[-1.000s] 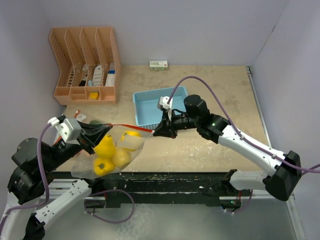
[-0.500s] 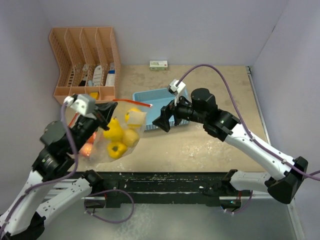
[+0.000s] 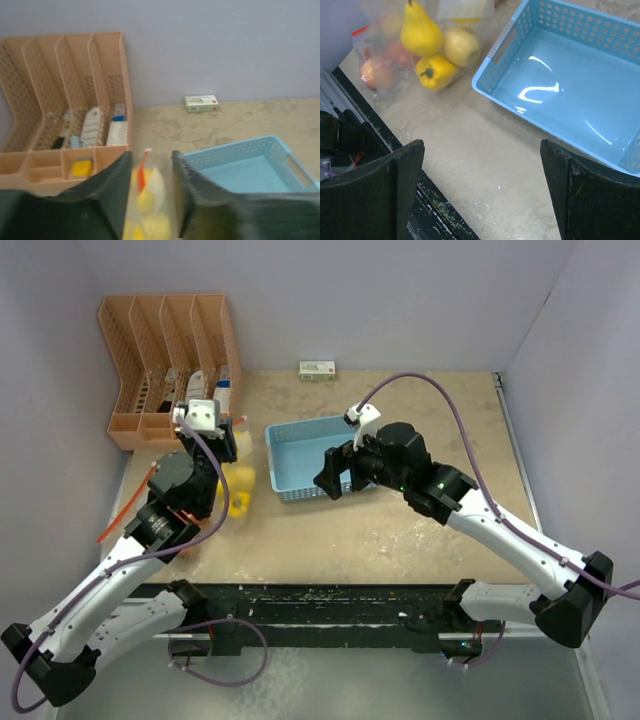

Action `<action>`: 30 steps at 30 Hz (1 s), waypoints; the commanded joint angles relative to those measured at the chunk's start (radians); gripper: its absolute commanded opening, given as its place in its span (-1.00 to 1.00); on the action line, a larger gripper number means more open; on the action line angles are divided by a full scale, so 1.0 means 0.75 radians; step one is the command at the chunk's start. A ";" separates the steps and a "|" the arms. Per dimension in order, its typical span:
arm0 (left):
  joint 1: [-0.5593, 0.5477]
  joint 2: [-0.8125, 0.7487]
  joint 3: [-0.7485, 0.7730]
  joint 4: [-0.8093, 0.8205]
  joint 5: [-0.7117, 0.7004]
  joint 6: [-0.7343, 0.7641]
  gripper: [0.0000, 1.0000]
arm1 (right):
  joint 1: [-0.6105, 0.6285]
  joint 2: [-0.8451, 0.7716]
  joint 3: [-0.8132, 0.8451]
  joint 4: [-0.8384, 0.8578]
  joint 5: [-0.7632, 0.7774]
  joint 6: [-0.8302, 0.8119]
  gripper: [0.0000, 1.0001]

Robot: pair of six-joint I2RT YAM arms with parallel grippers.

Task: Place the food in the zip-top bag and seal the zipper
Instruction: Place the zipper food storage bag at the center of the board, then reset both arms

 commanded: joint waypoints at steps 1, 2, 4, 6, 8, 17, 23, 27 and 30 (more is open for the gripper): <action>0.006 0.016 -0.093 0.024 0.027 -0.125 0.14 | -0.006 -0.020 0.000 0.061 0.049 0.041 0.99; 0.007 0.010 -0.119 0.000 0.051 -0.170 0.54 | -0.007 -0.009 0.010 0.053 0.051 0.043 0.99; 0.008 -0.021 -0.146 -0.054 0.084 -0.240 0.99 | -0.005 0.010 0.026 0.027 0.055 0.049 0.99; 0.006 -0.079 -0.137 -0.129 0.091 -0.307 0.99 | -0.007 0.017 0.034 0.014 0.062 0.056 0.99; 0.006 -0.132 -0.088 -0.226 0.105 -0.365 0.99 | -0.007 0.011 0.033 0.017 0.068 0.067 0.99; 0.008 -0.173 0.162 -0.616 0.502 -0.449 0.99 | -0.005 0.019 0.066 -0.017 0.142 0.158 0.99; 0.006 -0.194 0.157 -0.699 0.578 -0.459 0.99 | -0.006 -0.012 0.049 -0.009 0.168 0.183 0.99; 0.006 -0.220 0.149 -0.708 0.546 -0.455 0.99 | -0.007 -0.042 0.031 -0.008 0.211 0.177 0.99; 0.007 -0.222 0.151 -0.712 0.549 -0.452 0.99 | -0.007 -0.030 0.043 -0.025 0.232 0.179 0.99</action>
